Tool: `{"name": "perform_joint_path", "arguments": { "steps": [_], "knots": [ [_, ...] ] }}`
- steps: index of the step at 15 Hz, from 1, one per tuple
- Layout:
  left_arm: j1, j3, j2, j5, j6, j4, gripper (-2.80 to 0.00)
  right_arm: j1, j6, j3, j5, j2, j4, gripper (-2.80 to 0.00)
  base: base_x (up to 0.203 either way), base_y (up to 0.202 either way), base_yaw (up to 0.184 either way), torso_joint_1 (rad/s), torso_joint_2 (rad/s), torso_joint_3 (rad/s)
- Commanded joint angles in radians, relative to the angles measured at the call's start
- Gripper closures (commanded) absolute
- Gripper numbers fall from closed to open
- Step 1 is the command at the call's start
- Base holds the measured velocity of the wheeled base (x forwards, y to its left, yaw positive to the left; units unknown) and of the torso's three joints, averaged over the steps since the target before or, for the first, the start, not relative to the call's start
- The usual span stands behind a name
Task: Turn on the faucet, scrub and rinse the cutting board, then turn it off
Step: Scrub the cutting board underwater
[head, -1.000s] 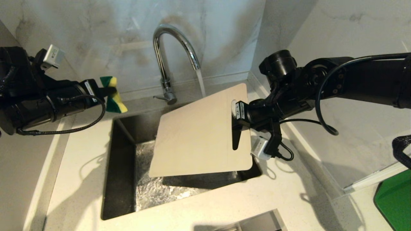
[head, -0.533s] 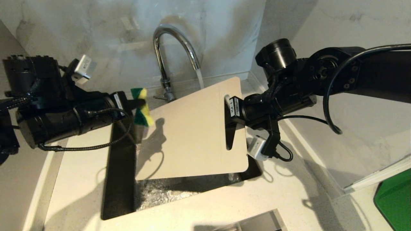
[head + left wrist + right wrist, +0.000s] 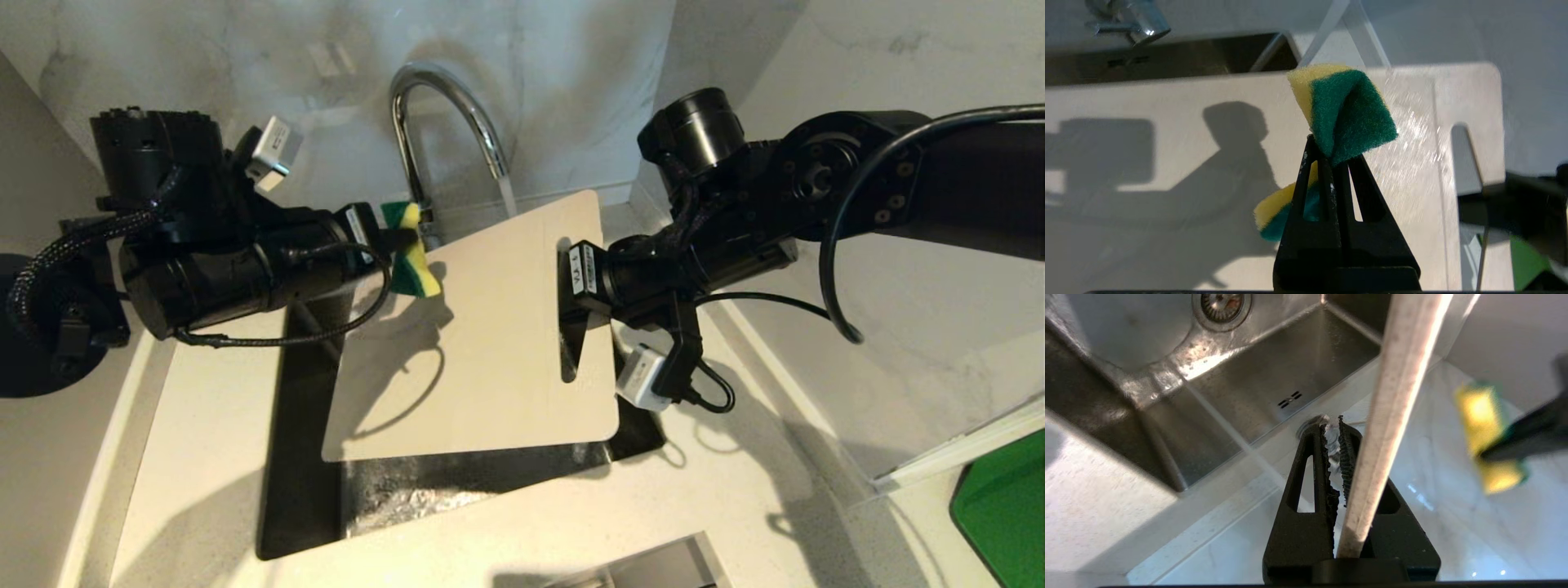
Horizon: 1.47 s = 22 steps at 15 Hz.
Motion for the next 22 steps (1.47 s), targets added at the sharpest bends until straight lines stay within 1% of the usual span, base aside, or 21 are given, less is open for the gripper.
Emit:
{"name": "perform_joint_path", "arguments": {
  "steps": [1,3,5,6,8,10,14,16,19,22],
  "knots": [
    [-0.003,-0.113,0.042,-0.024,-0.004,0.106,0.0,0.005,-0.017,0.001,0.002,-0.003,0.003,0.0,0.0,0.0,0.0,0.0,0.0,0.0],
    [-0.004,-0.2,0.044,-0.072,-0.014,0.216,0.0,0.005,-0.016,0.002,0.002,-0.004,0.003,0.0,0.0,0.0,0.0,0.0,0.0,0.0],
    [-0.004,-0.303,0.063,-0.094,-0.049,0.308,0.0,0.005,-0.015,0.009,0.004,-0.003,0.003,0.0,0.0,0.0,0.0,0.0,0.0,0.0],
    [-0.005,-0.341,0.076,-0.107,-0.07,0.344,0.0,0.005,-0.015,0.006,0.004,-0.003,0.003,0.0,0.0,0.0,0.0,0.0,0.0,0.0],
    [-0.01,-0.393,0.104,-0.162,-0.086,0.429,0.0,0.005,-0.008,0.007,0.004,-0.003,0.003,0.0,0.0,0.0,0.0,0.0,0.0,0.0],
    [-0.01,-0.414,0.137,-0.179,-0.087,0.442,0.0,0.004,-0.006,0.006,0.004,0.0,0.003,0.0,0.0,0.0,0.0,0.0,0.0,0.0],
    [-0.026,-0.412,0.173,-0.178,-0.079,0.444,0.0,0.002,-0.006,0.001,0.004,0.007,0.001,0.0,0.0,0.0,0.0,0.0,0.0,0.0],
    [-0.032,-0.411,0.196,-0.175,-0.077,0.44,0.0,0.003,0.014,0.004,0.002,0.005,0.0,0.0,0.0,0.0,0.0,0.0,0.0,0.0],
    [-0.032,-0.408,0.219,-0.173,-0.076,0.439,0.0,0.002,0.017,0.001,0.004,0.004,0.0,0.0,0.0,0.0,0.0,0.0,0.0,0.0],
    [-0.025,-0.381,0.217,-0.169,-0.074,0.438,0.0,0.003,0.017,-0.001,0.007,-0.001,0.0,0.0,0.0,0.0,0.0,0.0,0.0,0.0]
  ]
}}
